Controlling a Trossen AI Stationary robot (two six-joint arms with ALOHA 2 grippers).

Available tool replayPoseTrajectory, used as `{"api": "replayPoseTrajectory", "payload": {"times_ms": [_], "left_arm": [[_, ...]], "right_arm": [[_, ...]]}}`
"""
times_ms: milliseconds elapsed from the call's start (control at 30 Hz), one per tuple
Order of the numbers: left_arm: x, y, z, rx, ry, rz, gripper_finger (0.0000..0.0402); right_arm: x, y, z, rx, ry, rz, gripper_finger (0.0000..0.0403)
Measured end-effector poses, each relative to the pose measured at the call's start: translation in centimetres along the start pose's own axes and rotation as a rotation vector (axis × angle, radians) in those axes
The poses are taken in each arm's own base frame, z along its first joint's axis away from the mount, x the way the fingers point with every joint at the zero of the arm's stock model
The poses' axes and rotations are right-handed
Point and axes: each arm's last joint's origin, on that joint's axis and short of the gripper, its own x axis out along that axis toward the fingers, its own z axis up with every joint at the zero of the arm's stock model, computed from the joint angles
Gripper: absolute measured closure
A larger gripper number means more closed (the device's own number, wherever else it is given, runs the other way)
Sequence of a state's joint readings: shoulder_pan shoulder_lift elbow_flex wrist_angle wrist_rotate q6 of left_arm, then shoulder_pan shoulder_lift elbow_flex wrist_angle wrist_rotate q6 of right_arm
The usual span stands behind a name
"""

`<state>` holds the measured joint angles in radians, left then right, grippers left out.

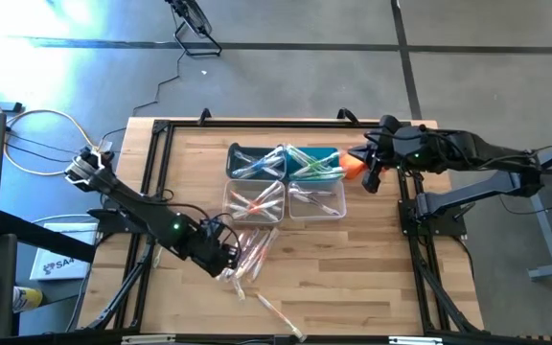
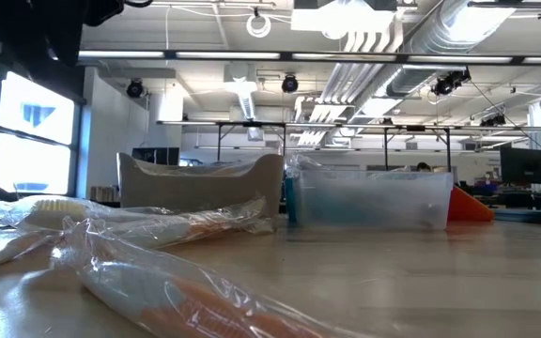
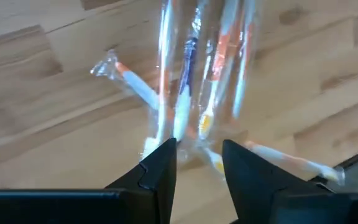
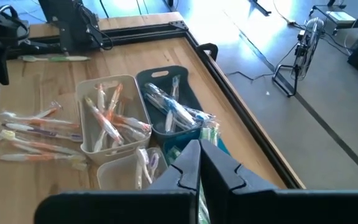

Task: Pick & Place Toothbrushes
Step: Put the orange toothbrush into the gray bin

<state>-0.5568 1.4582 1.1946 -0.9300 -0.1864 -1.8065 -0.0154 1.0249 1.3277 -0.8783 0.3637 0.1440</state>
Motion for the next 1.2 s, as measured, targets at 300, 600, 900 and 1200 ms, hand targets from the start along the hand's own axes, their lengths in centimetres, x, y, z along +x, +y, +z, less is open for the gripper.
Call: {"api": "replayPoseTrajectory", "payload": {"times_ms": [300,600,900,1200], "left_arm": [[2.5,-0.5,-0.6,-0.014,-0.02,0.054,0.0275],[4.6,-0.5,-0.9,0.003,-0.049,0.133,0.0275],[7.0,-0.3,-1.3,0.018,-0.071,0.208,0.0275],[8.6,-0.4,-1.7,0.024,-0.079,0.238,0.0275]], "right_arm": [[1.3,0.5,0.0,-0.032,0.037,-0.005,0.04],[2.2,0.8,-0.1,-0.045,0.071,-0.009,0.04],[2.2,0.8,-0.2,-0.051,0.085,-0.011,0.04],[2.1,0.8,-0.4,-0.058,0.105,-0.014,0.04]]}}
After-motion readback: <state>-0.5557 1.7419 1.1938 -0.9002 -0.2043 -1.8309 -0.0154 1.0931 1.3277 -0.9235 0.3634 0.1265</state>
